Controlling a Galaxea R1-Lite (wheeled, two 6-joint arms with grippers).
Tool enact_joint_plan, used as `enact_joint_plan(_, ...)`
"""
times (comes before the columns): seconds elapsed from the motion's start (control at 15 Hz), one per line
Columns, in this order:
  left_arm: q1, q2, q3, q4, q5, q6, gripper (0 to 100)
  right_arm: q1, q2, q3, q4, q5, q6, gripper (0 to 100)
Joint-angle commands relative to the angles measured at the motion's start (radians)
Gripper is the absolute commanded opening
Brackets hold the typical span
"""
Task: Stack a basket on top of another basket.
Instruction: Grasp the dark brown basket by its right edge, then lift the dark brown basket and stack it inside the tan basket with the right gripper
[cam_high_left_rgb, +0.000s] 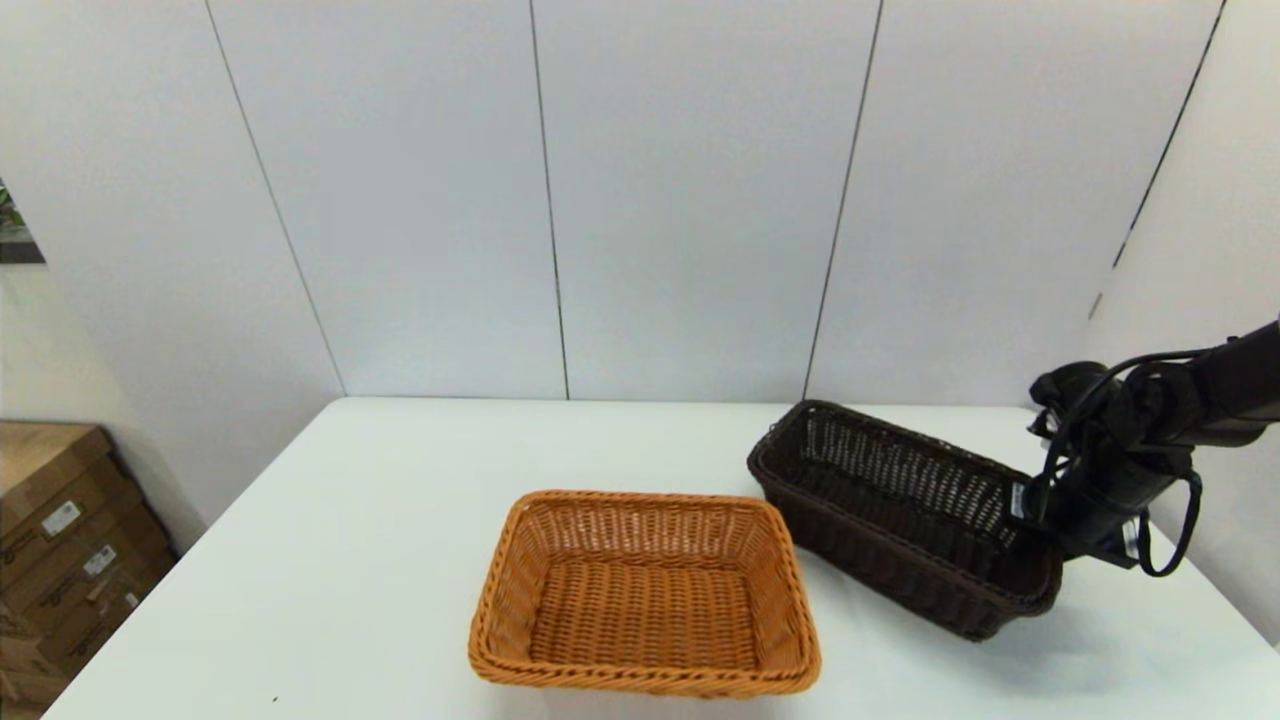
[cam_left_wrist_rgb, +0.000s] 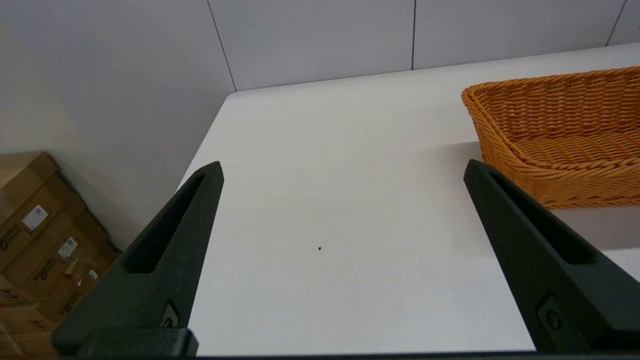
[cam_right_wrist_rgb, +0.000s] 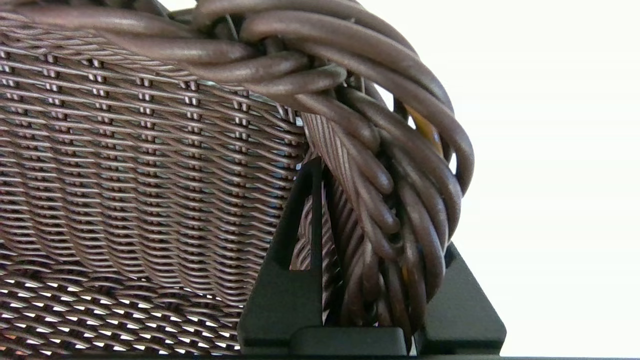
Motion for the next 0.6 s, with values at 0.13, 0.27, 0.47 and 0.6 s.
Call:
enact_joint_plan(0.13, 0.0, 0.0, 0.002, 0.0, 0.0, 0.0, 100, -0.021, -0.051, -0.016, 0.004, 0.003, 0.016, 0)
enact_joint_plan(0.27, 0.0, 0.0, 0.002, 0.001, 0.0, 0.0, 100, -0.038, -0.113, -0.044, 0.007, 0.009, 0.018, 0)
enact_joint_plan(0.47, 0.0, 0.0, 0.002, 0.0, 0.0, 0.0, 100, -0.056, -0.218, -0.125, 0.091, 0.017, 0.016, 0)
enact_joint_plan(0.6, 0.0, 0.0, 0.002, 0.001, 0.0, 0.0, 100, -0.059, -0.283, -0.156, 0.136, 0.036, 0.018, 0)
